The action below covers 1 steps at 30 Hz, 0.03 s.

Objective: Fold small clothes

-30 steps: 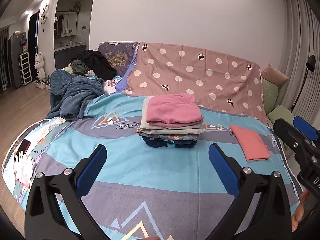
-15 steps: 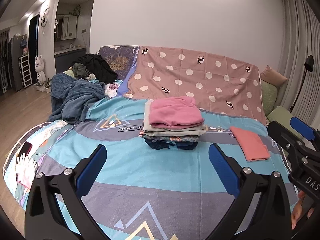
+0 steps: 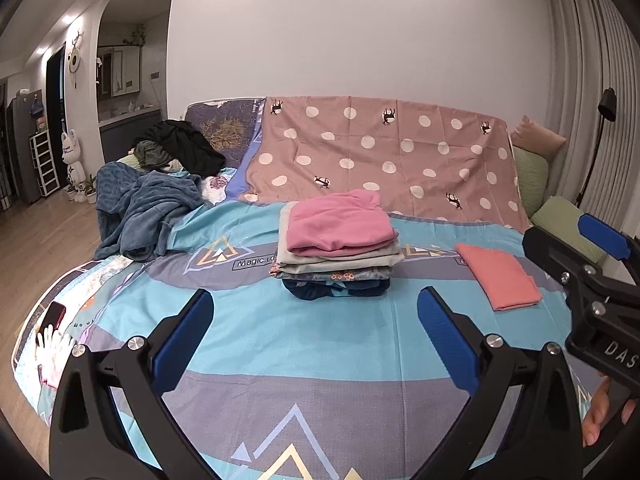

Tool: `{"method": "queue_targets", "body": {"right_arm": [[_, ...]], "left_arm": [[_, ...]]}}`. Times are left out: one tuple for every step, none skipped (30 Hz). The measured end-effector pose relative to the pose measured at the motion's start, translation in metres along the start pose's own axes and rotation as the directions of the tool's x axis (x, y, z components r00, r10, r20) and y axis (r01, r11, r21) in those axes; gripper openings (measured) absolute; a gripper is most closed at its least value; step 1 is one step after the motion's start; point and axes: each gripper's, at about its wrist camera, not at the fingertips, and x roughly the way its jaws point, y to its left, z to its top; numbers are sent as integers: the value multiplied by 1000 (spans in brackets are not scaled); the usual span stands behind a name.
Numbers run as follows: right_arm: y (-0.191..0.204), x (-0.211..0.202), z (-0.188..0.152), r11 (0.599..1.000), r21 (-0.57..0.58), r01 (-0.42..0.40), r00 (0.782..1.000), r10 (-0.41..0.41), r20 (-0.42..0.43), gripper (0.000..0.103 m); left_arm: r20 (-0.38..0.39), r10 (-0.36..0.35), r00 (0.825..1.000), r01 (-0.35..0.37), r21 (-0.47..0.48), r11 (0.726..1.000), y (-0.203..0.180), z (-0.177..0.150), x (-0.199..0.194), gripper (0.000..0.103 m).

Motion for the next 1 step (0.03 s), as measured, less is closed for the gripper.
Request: {"method": "queue_targets", "body": {"right_arm": [[-1,-1,0,1000,8,0,1000,0,6,96]], "left_arm": [[-3,-4,1000,4,-6,1000,1,-1,0,102]]}}
